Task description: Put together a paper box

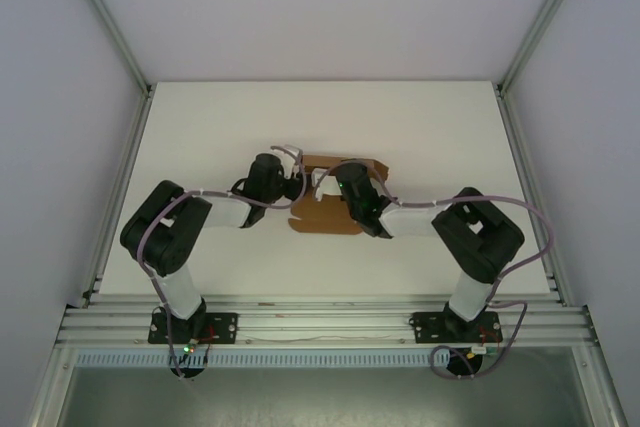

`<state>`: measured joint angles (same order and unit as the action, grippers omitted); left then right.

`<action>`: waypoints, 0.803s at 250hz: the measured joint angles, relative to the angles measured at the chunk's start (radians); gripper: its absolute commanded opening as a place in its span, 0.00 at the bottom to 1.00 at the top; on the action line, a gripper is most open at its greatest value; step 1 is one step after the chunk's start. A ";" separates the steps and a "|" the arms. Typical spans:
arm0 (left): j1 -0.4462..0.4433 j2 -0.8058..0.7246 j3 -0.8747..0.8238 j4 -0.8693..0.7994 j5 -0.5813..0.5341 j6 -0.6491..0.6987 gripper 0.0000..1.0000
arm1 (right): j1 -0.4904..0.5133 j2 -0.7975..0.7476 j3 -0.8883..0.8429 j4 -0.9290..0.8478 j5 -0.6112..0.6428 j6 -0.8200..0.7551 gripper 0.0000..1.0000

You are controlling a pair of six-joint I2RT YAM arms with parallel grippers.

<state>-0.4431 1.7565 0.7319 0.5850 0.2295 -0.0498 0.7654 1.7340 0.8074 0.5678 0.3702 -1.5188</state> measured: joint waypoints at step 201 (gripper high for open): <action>-0.072 0.112 0.039 0.105 -0.196 0.021 0.00 | 0.002 -0.062 0.026 -0.181 -0.020 0.171 0.26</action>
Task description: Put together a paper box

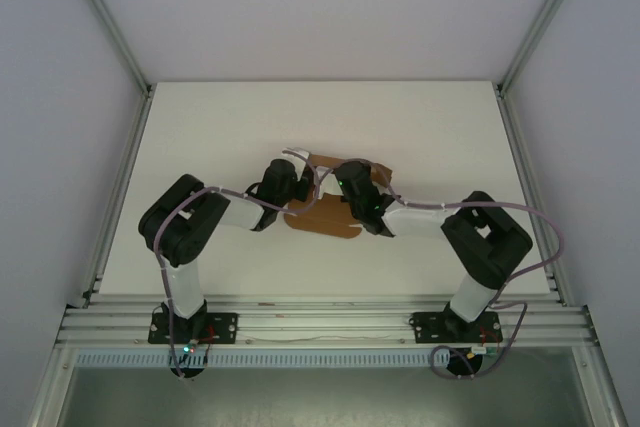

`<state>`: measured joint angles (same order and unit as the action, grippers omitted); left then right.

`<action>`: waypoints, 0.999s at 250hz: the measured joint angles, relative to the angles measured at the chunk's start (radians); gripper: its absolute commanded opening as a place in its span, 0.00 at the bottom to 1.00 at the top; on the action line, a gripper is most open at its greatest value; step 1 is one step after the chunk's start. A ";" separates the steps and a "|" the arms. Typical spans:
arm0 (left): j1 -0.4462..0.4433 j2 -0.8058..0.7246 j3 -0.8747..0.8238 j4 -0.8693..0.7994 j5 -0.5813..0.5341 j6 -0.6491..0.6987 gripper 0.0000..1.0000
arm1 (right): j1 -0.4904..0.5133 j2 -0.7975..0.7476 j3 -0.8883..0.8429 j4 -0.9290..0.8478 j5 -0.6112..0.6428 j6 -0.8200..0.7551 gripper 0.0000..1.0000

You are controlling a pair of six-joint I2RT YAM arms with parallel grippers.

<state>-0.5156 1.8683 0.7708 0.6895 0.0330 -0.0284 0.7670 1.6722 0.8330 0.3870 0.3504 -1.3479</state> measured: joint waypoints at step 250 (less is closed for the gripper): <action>-0.003 -0.015 -0.058 0.056 0.118 0.049 0.00 | -0.308 0.133 0.659 -0.893 -0.944 0.875 0.65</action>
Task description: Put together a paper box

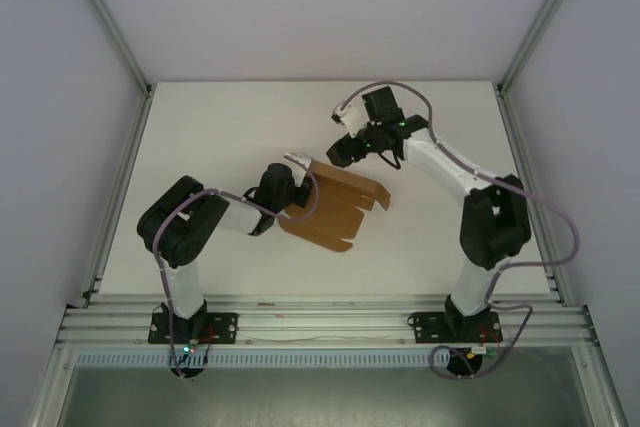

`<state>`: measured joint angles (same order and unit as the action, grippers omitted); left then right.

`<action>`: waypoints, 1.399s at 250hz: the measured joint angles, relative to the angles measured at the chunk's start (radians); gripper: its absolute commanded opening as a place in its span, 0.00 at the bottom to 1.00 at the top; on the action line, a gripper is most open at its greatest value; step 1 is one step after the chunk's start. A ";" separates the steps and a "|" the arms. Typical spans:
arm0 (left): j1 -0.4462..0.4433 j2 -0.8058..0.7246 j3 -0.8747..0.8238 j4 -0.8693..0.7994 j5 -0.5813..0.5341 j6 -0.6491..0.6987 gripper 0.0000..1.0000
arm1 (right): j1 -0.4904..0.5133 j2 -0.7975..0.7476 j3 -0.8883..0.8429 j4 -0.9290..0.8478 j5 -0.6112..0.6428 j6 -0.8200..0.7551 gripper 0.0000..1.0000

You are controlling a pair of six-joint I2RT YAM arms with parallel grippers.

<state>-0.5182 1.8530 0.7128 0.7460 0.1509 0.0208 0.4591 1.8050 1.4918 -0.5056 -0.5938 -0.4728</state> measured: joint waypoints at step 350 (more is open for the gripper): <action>-0.025 0.068 0.182 -0.155 -0.150 -0.133 0.00 | -0.027 0.142 0.071 -0.057 -0.025 0.217 0.80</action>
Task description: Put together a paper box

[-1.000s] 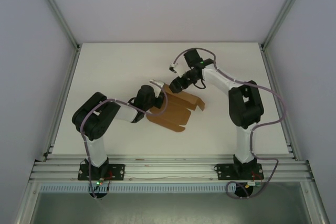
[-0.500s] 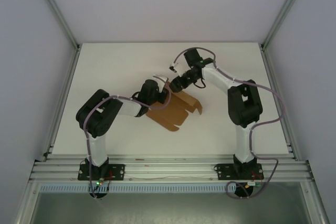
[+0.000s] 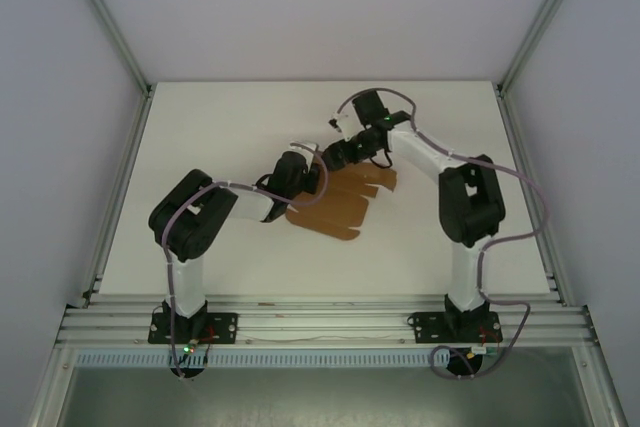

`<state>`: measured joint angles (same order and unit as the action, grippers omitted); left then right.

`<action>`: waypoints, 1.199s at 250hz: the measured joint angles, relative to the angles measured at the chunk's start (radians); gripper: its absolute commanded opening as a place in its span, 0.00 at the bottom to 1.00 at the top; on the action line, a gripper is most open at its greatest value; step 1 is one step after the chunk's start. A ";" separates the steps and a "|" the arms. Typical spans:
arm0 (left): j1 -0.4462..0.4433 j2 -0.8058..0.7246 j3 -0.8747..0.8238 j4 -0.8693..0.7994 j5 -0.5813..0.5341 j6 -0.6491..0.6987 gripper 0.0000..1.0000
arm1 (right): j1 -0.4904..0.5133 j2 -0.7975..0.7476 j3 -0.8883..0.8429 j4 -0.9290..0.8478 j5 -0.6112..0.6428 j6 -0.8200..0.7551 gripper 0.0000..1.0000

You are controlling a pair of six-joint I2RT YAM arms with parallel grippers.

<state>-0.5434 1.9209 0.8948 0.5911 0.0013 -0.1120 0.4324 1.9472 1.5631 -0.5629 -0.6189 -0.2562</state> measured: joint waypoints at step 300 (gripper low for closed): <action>0.000 -0.174 0.008 -0.280 -0.192 -0.123 0.00 | -0.089 -0.257 -0.443 0.393 0.169 0.272 0.91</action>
<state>-0.5434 1.7466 0.9028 0.3107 -0.1909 -0.2348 0.3435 1.6897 1.1206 -0.1703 -0.4503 0.0154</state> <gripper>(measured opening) 0.076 0.906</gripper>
